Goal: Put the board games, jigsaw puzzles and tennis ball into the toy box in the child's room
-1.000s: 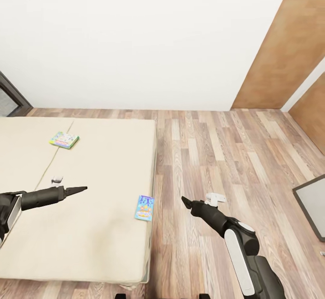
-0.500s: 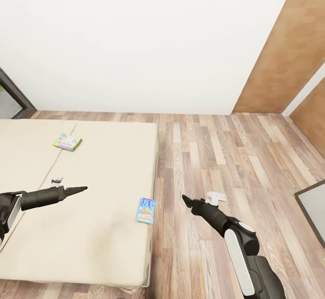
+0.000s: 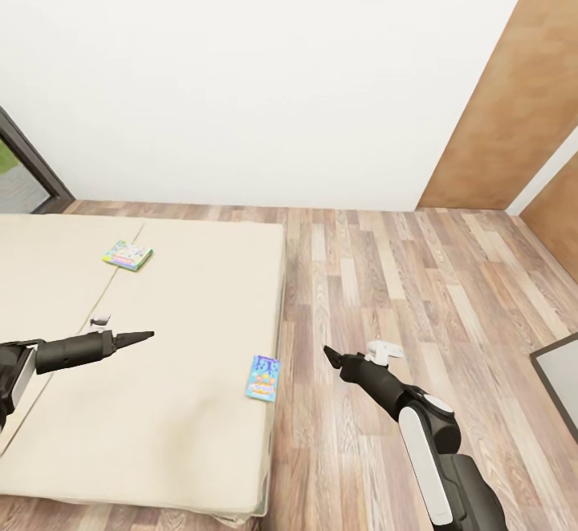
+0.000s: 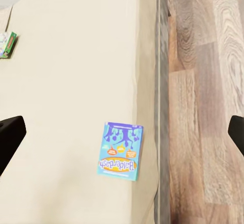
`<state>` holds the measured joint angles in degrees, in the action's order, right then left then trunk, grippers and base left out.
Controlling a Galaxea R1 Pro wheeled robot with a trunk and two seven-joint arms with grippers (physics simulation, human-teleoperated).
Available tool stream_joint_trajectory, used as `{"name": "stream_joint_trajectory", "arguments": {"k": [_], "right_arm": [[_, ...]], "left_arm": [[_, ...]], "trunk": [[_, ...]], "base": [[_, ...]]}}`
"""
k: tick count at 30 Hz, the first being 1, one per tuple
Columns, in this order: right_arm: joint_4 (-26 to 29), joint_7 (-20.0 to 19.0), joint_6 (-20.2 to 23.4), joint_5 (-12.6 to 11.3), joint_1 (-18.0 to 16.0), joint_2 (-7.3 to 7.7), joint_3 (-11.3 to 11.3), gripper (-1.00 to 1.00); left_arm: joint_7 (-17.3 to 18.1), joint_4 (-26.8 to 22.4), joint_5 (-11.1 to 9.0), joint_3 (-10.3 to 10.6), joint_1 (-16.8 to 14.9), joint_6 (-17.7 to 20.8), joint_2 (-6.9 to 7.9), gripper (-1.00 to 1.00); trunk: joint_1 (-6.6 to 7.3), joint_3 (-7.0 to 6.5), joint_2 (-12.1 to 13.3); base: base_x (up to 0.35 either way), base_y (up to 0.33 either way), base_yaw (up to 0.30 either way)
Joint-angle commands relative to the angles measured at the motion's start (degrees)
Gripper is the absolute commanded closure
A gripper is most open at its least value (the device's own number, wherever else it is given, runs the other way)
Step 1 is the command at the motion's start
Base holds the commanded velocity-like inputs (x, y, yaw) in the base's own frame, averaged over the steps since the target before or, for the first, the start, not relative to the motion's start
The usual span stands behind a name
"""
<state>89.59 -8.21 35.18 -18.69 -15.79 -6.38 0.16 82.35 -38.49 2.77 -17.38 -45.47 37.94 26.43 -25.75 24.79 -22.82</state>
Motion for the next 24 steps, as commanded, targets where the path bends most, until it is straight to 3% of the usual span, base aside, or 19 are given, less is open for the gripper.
{"name": "stream_joint_trajectory", "arguments": {"k": [1, 24], "right_arm": [[0.01, -0.14, 0.3, -0.03, -0.03, -0.03, -0.07, -1.0], [-0.11, -0.14, 0.24, 0.1, -0.03, -0.03, -0.07, -1.0]], "left_arm": [[0.35, -0.01, 0.32, -0.13, -0.05, 0.62, -0.02, -1.0], [0.35, -0.01, 0.35, -0.13, -0.05, 0.65, 0.11, -1.0]], "trunk": [[-0.03, -0.01, -0.09], [-0.03, -2.18, -0.09]], "base": [[0.0, 0.0, 0.066], [0.0, 0.0, 0.066]]}}
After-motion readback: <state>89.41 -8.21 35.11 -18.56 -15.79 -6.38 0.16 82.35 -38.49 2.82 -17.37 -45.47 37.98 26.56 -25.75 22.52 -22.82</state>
